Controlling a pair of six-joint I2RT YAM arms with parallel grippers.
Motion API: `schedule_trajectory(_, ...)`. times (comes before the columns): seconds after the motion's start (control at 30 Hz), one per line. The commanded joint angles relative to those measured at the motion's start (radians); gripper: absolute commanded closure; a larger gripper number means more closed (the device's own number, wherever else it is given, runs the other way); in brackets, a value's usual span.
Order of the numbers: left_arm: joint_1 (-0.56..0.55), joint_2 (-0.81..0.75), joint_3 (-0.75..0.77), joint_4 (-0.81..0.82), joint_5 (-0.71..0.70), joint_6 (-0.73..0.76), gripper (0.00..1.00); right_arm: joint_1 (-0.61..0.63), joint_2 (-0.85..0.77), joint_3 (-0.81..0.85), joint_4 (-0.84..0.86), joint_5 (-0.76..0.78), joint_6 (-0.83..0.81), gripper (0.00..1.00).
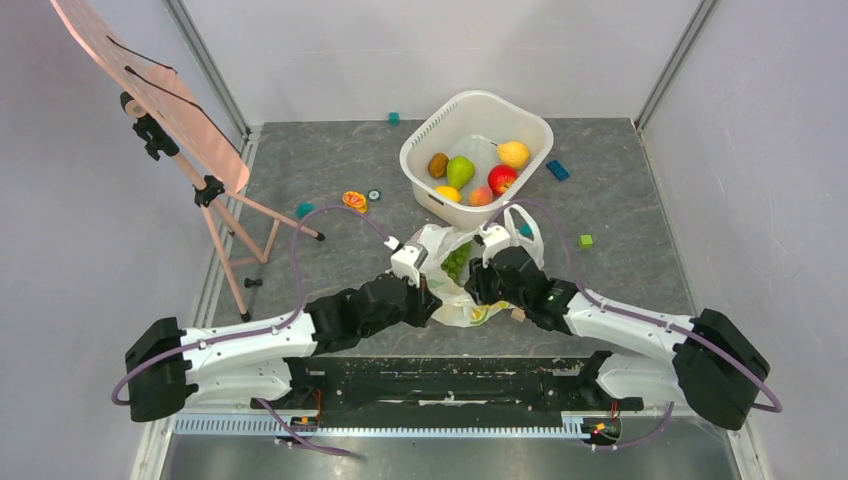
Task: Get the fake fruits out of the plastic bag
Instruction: Adjust the plastic bag at the center of the board.
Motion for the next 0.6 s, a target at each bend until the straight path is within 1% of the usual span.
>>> schedule_trajectory(0.0, 0.0, -0.022, 0.081, -0.006, -0.015, 0.049, 0.98, 0.017, 0.03, -0.053, 0.104, 0.033, 0.051, 0.64)
schedule_trajectory(0.2, 0.001, 0.084, 0.171, 0.003, -0.029, 0.083, 0.98, 0.031, -0.067, -0.248, 0.321, -0.149, 0.159, 0.64)
schedule_trajectory(0.27, 0.002, 0.131, 0.199, 0.011, -0.023, 0.094, 0.98, 0.032, -0.09, -0.294, 0.379, -0.181, 0.19, 0.64)
schedule_trajectory(0.43, 0.009, 0.272, 0.251, 0.011, -0.003, 0.12, 0.98, 0.04, -0.088, -0.329, 0.41, -0.204, 0.204, 0.64)
schedule_trajectory(0.57, 0.02, 0.352, 0.25, 0.011, -0.036, 0.132, 0.98, 0.046, -0.1, -0.331, 0.402, -0.201, 0.194, 0.63)
